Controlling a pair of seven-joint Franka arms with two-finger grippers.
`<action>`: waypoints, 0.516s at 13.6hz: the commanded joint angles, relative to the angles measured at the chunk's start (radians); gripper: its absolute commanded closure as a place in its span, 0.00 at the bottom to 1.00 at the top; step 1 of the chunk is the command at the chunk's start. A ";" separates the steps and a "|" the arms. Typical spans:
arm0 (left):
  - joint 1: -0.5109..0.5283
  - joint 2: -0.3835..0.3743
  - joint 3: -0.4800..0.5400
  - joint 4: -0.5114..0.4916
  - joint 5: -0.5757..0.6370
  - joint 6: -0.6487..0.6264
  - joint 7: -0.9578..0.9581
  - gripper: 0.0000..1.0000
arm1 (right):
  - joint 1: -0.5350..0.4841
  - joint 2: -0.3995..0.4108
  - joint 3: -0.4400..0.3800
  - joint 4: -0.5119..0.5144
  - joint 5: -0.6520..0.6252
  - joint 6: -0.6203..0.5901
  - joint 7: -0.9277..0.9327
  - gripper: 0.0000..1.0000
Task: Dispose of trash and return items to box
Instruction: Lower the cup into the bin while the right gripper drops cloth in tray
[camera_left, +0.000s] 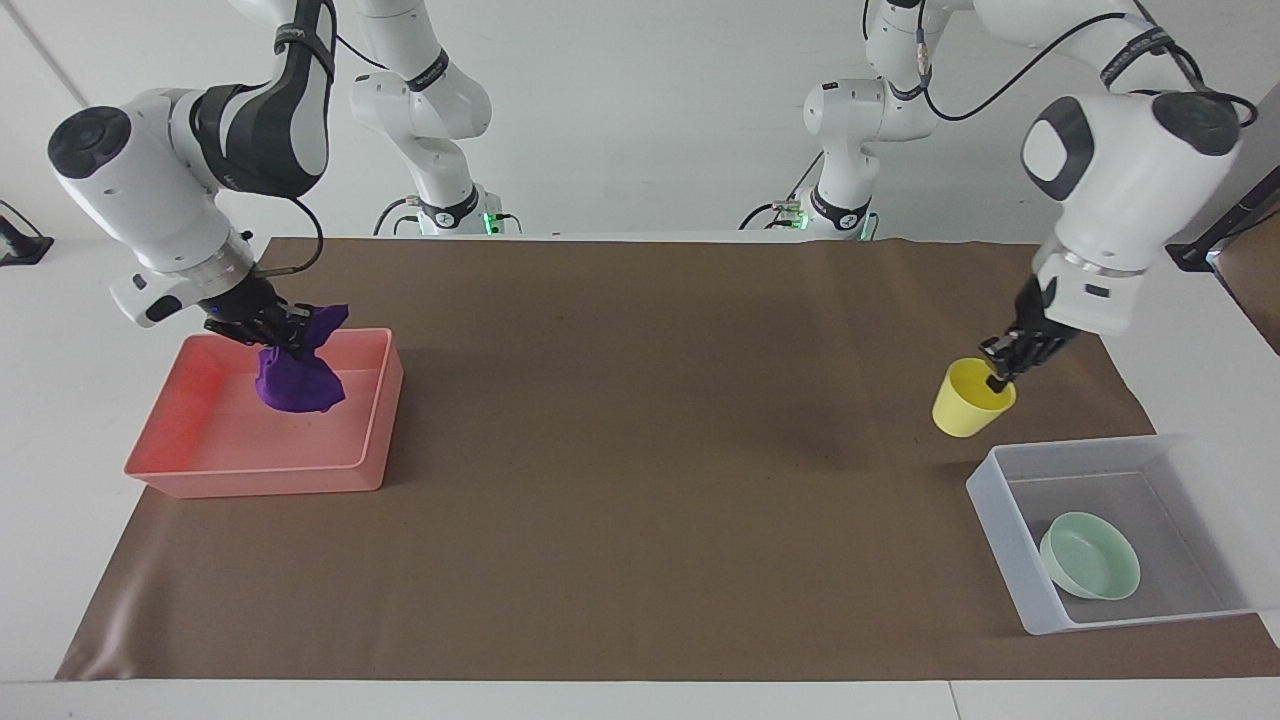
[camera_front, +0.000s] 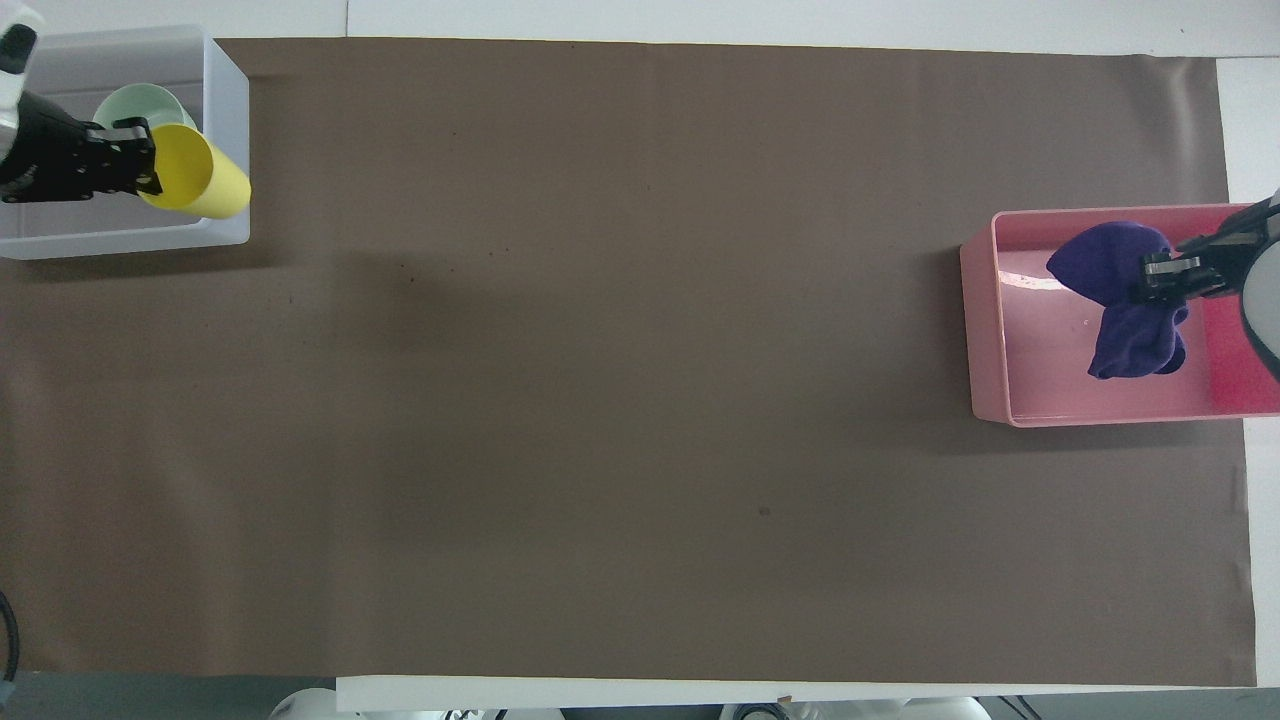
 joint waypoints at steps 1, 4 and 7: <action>0.115 0.199 -0.008 0.208 -0.001 0.063 0.083 1.00 | -0.066 -0.031 0.014 -0.136 -0.011 0.142 -0.043 0.99; 0.131 0.289 -0.005 0.218 0.000 0.219 0.083 1.00 | -0.088 -0.005 0.014 -0.216 -0.011 0.261 -0.083 0.93; 0.149 0.363 -0.003 0.209 0.005 0.313 0.084 1.00 | -0.100 0.004 0.014 -0.263 -0.011 0.339 -0.113 0.80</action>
